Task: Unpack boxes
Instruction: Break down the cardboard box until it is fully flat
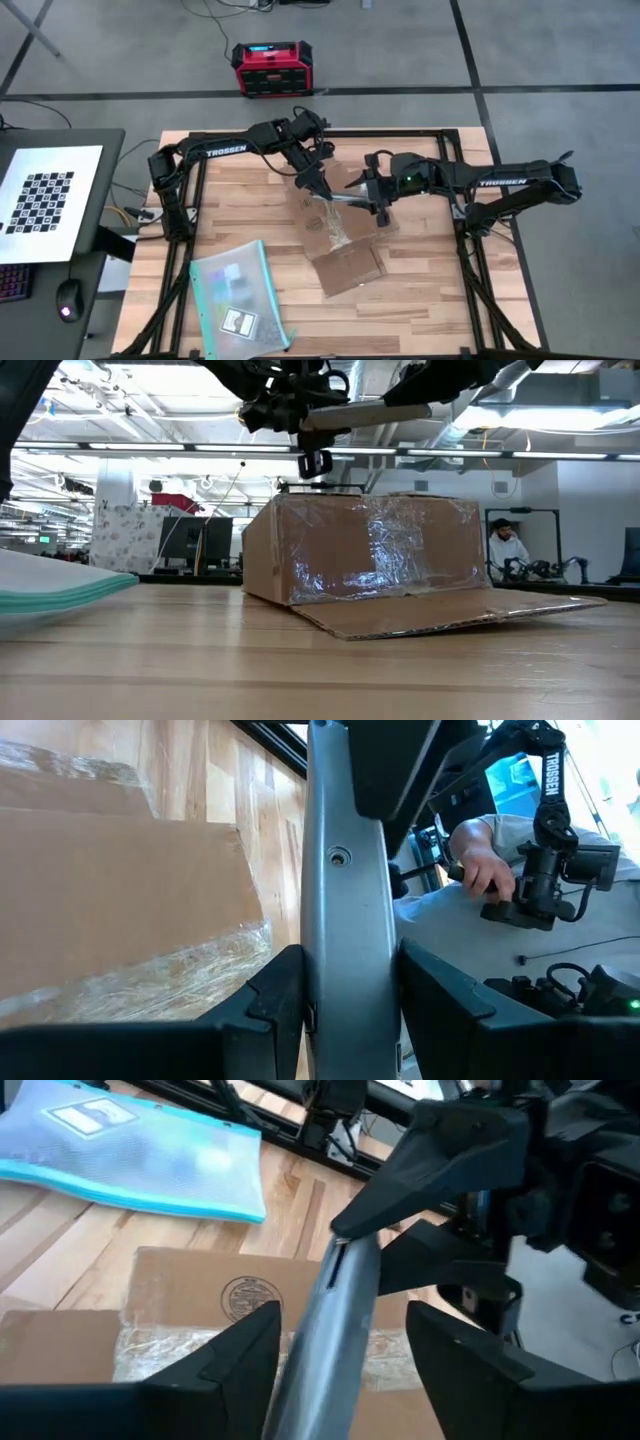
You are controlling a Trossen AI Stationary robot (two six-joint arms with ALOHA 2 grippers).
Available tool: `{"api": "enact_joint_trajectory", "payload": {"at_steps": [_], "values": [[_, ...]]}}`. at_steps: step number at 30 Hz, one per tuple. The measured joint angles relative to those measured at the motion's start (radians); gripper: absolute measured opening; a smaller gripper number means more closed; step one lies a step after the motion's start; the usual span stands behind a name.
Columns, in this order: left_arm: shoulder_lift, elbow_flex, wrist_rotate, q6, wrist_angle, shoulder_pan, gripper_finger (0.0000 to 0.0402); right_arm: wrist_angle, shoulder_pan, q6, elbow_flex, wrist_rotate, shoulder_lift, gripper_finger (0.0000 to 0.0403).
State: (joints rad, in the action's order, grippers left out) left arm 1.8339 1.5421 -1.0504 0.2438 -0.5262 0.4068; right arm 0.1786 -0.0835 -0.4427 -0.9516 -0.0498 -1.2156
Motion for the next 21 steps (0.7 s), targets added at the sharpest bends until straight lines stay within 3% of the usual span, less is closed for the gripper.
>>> {"api": "enact_joint_trajectory", "payload": {"at_steps": [4,10,14,18,21], "values": [[0.0,0.002,-0.011,-0.003,0.006,0.003,0.0115,0.003,0.029,0.005,0.002,0.009,-0.002,0.0217],[0.0,0.002,0.0,-0.001,0.005,0.009,0.0115,0.039,0.029,0.029,0.002,0.136,-0.001,0.0206],[0.0,0.002,0.004,0.0,0.004,0.009,0.0115,0.032,0.009,0.027,0.002,0.136,-0.01,0.0193],[0.0,0.002,-0.005,-0.001,0.004,0.009,0.0115,0.007,0.012,0.008,0.002,0.133,-0.01,0.0153],[0.0,0.002,-0.003,0.002,0.002,0.01,0.0115,0.02,0.012,-0.007,0.002,0.132,-0.01,0.0093]]}}
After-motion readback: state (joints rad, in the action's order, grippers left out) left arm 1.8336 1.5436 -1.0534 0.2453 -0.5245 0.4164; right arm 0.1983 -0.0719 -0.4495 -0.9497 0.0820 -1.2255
